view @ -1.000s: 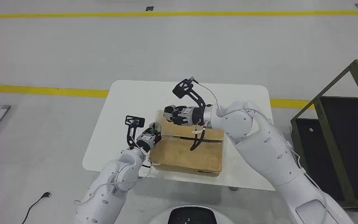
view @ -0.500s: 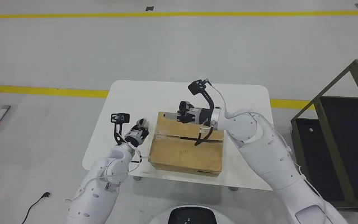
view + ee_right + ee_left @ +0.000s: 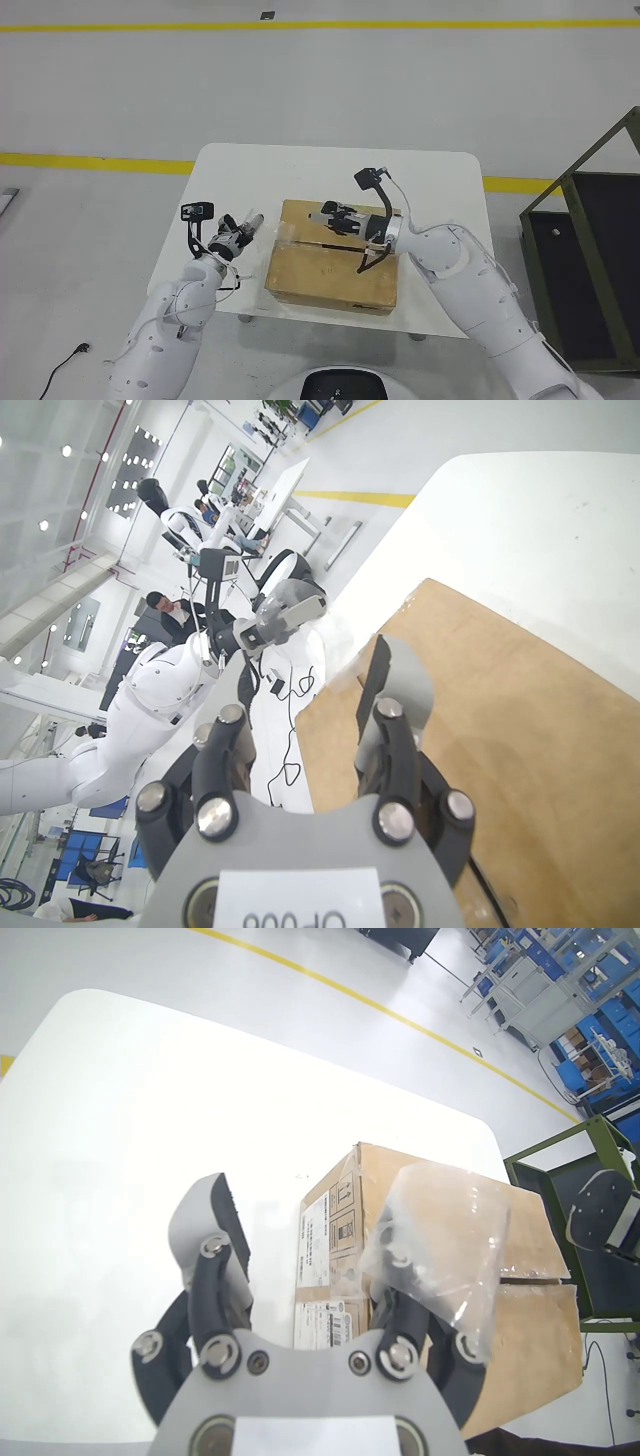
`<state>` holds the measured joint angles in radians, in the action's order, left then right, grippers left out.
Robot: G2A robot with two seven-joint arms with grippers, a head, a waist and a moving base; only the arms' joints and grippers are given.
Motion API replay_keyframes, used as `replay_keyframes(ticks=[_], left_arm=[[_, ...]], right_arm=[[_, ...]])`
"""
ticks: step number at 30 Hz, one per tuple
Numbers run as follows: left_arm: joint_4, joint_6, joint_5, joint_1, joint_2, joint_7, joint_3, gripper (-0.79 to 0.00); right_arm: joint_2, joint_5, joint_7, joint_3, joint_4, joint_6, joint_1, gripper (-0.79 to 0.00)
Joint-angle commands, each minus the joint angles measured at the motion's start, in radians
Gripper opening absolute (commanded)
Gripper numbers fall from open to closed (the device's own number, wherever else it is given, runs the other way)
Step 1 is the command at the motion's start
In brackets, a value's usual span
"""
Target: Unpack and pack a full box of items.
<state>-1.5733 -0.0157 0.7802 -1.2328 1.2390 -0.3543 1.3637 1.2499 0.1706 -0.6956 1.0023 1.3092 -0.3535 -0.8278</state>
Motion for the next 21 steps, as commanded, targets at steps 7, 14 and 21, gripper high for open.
replay_keyframes(ticks=[7,14,21], left_arm=[[-0.057,0.009,-0.096,-0.042,-0.007,-0.077,0.058,0.000],[-0.056,0.017,-0.119,-0.052,-0.011,-0.095,0.081,0.000],[-0.053,0.021,-0.137,-0.049,-0.012,-0.099,0.081,0.000]], right_arm=[[0.006,0.006,0.020,-0.020,-0.044,-0.049,-0.007,-0.733],[0.024,0.003,0.030,-0.072,-0.067,-0.117,0.019,-0.785],[0.054,-0.020,0.049,-0.139,-0.144,-0.119,0.057,-0.785]])
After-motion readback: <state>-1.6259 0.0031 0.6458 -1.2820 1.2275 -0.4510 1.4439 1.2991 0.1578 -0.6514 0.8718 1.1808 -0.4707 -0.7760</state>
